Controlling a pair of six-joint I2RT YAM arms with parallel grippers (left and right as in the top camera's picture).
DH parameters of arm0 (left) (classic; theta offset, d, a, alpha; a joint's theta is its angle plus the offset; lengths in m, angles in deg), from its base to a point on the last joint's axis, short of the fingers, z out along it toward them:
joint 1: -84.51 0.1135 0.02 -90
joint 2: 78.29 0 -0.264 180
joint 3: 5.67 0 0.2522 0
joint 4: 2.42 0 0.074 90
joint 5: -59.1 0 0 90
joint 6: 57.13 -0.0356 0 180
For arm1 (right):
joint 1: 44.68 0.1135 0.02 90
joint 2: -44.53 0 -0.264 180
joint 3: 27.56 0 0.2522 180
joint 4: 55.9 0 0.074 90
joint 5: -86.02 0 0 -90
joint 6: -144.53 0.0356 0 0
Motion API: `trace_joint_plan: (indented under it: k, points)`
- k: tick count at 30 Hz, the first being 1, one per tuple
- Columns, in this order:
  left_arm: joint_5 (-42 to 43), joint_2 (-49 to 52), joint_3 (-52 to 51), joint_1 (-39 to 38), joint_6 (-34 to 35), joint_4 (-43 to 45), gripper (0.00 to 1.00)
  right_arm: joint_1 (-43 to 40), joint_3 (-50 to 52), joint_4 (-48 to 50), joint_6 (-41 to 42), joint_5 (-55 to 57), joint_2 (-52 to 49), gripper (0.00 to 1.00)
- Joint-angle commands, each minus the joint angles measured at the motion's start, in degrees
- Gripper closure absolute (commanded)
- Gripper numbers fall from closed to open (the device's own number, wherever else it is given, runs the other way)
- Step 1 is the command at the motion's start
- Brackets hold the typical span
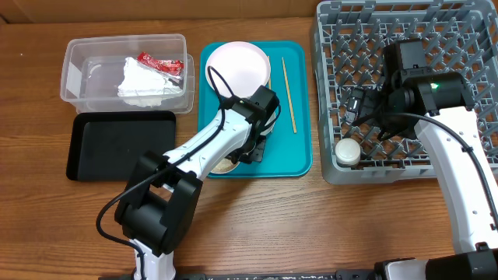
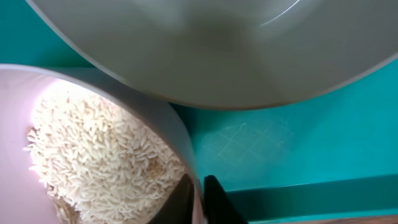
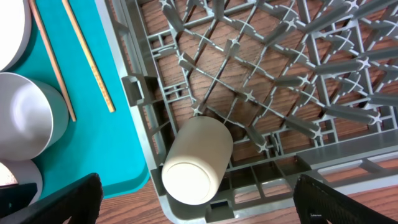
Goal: Sort waste into correct bins and load items into the dishwasher
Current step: 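Grasp the pink bowl of rice with the left gripper, then tip the pink bowl over the black tray to pour out the rice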
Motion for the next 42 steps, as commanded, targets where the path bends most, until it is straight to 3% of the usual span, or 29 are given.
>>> trace_joint_plan:
  k: [1,13,18,24,27,34,38,42]
  points:
    - [0.13,-0.11,-0.39,0.46,-0.70,0.35,0.96,0.04,-1.14,0.11,-0.39,0.50,0.04,0.00]
    - [-0.68,-0.20,-2.27,0.55,-0.48,1.36,0.96,0.04,-1.14,-0.17,-1.09,0.63,0.04,0.00]
    - [-0.55,-0.26,3.15,0.61,-0.50,-4.85,0.96,0.04,-1.14,-0.35,-1.29,0.63,0.04,0.00]
    - [0.96,-0.35,16.81,1.77,-1.86,-17.38,0.96,0.04,-1.14,-0.61,-1.33,0.66,0.04,0.00]
    - [4.28,-1.25,21.42,4.44,-4.00,-21.05,0.96,0.04,-1.14,-0.81,-1.49,0.79,0.04,0.00]
    - [13.88,-6.71,21.49,14.38,-8.41,-21.92,0.96,0.04,-1.14,-0.98,-1.49,1.07,0.04,0.00]
    - [20.22,-8.11,21.44,21.92,-14.10,-22.69,0.96,0.04,-1.14,-0.98,-1.49,1.07,0.04,0.00]
    - [31.82,-8.09,19.71,30.14,-22.03,-22.56,0.96,0.04,-1.14,-0.98,-1.49,1.07,0.04,0.00]
